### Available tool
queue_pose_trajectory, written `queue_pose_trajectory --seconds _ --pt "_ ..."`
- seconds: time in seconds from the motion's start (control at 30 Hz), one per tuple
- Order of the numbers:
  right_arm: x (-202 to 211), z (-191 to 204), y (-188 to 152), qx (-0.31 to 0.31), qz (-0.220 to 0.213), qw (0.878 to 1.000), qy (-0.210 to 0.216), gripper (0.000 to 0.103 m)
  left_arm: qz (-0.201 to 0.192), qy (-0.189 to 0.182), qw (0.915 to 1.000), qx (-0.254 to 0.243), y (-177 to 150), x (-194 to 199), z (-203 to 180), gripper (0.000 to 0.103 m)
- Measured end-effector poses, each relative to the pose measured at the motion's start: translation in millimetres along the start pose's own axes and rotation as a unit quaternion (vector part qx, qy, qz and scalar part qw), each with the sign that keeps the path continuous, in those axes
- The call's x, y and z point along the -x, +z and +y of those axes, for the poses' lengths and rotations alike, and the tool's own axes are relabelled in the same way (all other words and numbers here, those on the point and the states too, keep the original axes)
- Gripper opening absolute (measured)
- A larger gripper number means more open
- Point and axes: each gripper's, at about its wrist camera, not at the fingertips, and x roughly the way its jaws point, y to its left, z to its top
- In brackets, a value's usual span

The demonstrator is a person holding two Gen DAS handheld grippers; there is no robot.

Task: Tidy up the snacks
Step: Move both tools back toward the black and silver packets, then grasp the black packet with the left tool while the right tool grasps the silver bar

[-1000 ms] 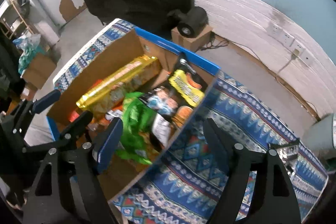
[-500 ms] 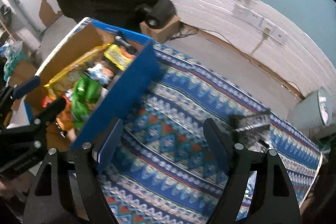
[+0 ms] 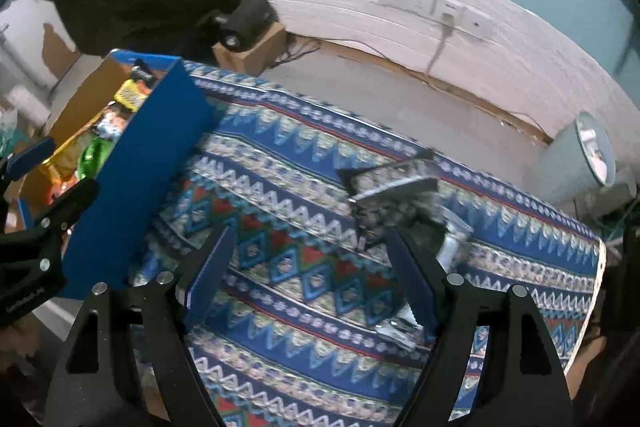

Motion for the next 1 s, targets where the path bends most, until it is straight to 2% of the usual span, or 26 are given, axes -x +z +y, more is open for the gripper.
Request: queue_pose_trajectory --seconds 0.4,0.57,0.73,1.0 --pt "-13.7 -73.0 -24.3 -0.056 0.019 0.998 -0.024 0.079 0.017 -0.013 0.9977 -0.064 4.5 -26.8 -64.9 0.081" --pt "-42.4 -98.7 -37.3 -0.085 0.052 0.994 -0.033 0.079 0.035 -0.031 0.9964 -0.071 8.2 -47.2 -89.9 0.081" --pt "-65.8 -110.9 -46.1 -0.098 0.07 0.992 -0.038 0.079 0.032 -0.03 0.9941 -0.099 8.4 -63.7 -114.5 0.081" --pt "-85.8 -112.5 -48.1 -0.087 0.067 0.993 -0.046 0.079 0.037 -0.032 0.9906 -0.127 6.2 -85.4 -137.3 0.081"
